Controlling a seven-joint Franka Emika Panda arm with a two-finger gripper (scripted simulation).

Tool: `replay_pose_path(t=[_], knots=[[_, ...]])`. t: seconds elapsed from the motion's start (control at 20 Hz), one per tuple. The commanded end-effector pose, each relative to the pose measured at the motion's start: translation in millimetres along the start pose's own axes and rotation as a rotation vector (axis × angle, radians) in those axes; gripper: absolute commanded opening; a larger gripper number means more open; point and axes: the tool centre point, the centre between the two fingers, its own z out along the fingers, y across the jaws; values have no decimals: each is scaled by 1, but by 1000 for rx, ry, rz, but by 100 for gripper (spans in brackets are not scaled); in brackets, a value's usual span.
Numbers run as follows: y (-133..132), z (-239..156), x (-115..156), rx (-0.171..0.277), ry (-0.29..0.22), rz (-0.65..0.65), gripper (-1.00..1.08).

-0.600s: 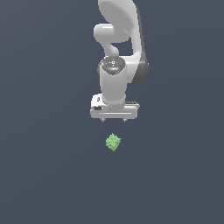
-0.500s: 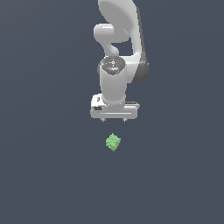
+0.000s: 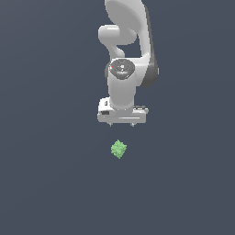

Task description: Pick up the object and move it to a goal position.

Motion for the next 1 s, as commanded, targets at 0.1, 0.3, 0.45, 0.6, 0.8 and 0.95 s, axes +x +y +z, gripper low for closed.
replay_pose_path(t=[0.1,0.3,0.45,0.6,0.8,0.95], knots=[[0,0,0,0,0,5,100],[1,3,3,0,1,29,100],[1,6,8,0,4,63,100],[2,10,14,0,8,109,100],[3,18,24,0,14,189,100],[5,25,33,-1,21,265,100]])
